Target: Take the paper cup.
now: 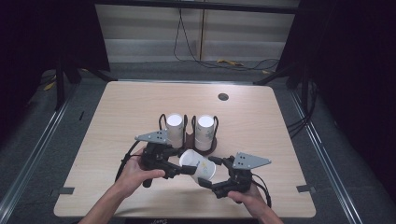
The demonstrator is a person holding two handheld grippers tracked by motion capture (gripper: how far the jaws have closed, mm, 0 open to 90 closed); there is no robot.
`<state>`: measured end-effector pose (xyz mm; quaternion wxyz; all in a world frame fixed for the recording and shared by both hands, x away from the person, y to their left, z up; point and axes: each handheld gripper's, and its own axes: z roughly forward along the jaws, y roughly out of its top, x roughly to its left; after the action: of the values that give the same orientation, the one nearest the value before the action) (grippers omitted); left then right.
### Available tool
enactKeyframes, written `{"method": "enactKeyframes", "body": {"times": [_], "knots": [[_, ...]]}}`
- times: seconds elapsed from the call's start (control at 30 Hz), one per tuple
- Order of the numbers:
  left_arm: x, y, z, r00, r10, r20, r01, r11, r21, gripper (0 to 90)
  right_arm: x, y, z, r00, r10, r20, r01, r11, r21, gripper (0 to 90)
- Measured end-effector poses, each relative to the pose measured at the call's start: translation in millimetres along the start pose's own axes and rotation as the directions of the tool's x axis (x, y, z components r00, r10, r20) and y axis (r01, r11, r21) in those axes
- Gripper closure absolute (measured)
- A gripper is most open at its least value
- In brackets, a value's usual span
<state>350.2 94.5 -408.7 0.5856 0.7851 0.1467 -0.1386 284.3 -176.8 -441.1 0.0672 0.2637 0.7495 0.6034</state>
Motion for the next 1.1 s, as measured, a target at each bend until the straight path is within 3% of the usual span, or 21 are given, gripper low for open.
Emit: {"method": "enactKeyframes", "body": {"times": [0.43,0.9,0.97,1.1], "knots": [[0.9,-0.6,1.4,0.9997,-0.003,0.025,0.003,1.0000,0.007,35.2,-3.3,-5.0,4.4,0.9983,0.018,-0.055,-0.018,1.000,0.007,21.4],[-0.4,-1.6,3.1,0.9996,0.014,0.026,-0.015,0.9996,0.024,34.9,-1.6,-5.8,4.7,0.9988,0.010,-0.049,-0.010,1.000,0.004,19.9],[-1.7,-1.6,3.3,0.9989,0.044,0.016,-0.044,0.9987,0.026,34.9,-1.1,-5.7,4.1,0.9991,-0.001,-0.041,0.001,1.000,-0.001,20.7],[-0.9,-1.4,2.4,0.9992,0.037,0.016,-0.037,0.9991,0.021,34.5,0.4,-5.4,3.1,0.9996,-0.004,-0.030,0.003,1.000,-0.014,22.6]]}}
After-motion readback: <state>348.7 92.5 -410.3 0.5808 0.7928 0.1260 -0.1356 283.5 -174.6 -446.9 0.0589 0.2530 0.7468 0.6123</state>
